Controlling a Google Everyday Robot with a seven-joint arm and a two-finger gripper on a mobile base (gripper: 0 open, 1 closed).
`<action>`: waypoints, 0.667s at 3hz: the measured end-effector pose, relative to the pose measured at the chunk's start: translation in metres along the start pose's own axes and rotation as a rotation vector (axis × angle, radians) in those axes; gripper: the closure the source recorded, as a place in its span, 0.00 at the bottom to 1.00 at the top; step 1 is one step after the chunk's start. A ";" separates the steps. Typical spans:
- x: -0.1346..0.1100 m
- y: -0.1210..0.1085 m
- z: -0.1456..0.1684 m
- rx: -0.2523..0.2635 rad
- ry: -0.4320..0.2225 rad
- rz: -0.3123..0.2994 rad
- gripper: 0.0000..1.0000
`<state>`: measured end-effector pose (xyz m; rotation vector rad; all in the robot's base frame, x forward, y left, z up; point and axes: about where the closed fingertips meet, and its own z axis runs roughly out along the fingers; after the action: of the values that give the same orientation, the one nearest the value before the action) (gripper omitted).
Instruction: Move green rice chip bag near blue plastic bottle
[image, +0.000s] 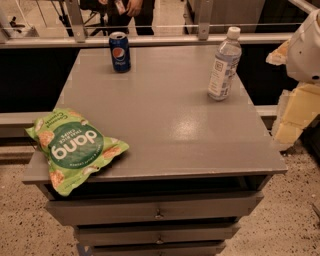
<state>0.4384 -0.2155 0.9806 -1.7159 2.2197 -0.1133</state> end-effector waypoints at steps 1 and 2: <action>0.000 0.000 0.000 0.000 0.000 0.000 0.00; -0.025 0.003 0.022 -0.027 -0.037 -0.021 0.00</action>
Offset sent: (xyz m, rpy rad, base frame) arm 0.0323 0.0902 -0.0594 0.1130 0.0637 0.1185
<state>0.4482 -0.1876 0.9640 -1.7421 2.1864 -0.0557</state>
